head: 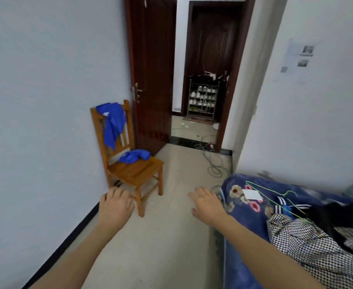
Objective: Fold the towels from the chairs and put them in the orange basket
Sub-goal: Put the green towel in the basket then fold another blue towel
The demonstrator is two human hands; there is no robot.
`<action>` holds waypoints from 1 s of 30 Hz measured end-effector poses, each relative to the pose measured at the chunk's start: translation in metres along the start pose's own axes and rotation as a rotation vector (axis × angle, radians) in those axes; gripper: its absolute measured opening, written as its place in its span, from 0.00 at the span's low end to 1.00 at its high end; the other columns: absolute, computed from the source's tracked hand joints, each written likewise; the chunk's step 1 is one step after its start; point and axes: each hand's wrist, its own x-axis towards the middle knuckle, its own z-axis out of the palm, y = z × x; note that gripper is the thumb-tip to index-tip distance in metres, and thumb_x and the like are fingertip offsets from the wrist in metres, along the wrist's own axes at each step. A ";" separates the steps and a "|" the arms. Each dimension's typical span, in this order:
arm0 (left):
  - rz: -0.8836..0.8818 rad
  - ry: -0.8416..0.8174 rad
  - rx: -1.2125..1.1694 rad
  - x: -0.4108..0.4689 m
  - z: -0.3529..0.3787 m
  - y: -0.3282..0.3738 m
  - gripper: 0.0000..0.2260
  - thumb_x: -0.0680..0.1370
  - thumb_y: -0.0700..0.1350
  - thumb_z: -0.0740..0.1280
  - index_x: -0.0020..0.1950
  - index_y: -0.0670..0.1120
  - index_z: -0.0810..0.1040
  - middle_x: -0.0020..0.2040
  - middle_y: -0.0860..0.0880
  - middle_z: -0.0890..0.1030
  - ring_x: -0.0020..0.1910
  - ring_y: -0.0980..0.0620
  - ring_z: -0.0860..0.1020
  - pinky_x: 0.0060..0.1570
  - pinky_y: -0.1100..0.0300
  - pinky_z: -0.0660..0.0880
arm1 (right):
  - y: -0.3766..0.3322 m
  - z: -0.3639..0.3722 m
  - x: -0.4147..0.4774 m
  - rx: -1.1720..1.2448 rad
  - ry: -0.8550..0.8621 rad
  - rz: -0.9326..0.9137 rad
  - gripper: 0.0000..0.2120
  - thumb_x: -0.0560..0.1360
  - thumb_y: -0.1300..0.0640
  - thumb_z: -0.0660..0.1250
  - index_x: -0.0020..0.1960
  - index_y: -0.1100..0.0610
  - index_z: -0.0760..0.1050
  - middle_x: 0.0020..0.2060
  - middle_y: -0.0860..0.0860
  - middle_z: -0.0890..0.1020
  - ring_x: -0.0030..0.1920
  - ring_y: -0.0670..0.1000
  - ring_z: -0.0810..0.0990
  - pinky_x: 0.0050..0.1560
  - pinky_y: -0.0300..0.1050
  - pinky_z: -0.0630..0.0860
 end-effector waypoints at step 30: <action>-0.194 -0.075 -0.125 0.295 0.127 -0.052 0.15 0.70 0.49 0.60 0.48 0.44 0.81 0.45 0.45 0.82 0.46 0.41 0.80 0.46 0.48 0.75 | 0.102 -0.010 0.364 -0.013 -0.021 -0.163 0.24 0.78 0.54 0.58 0.73 0.53 0.59 0.72 0.53 0.60 0.73 0.52 0.56 0.69 0.44 0.56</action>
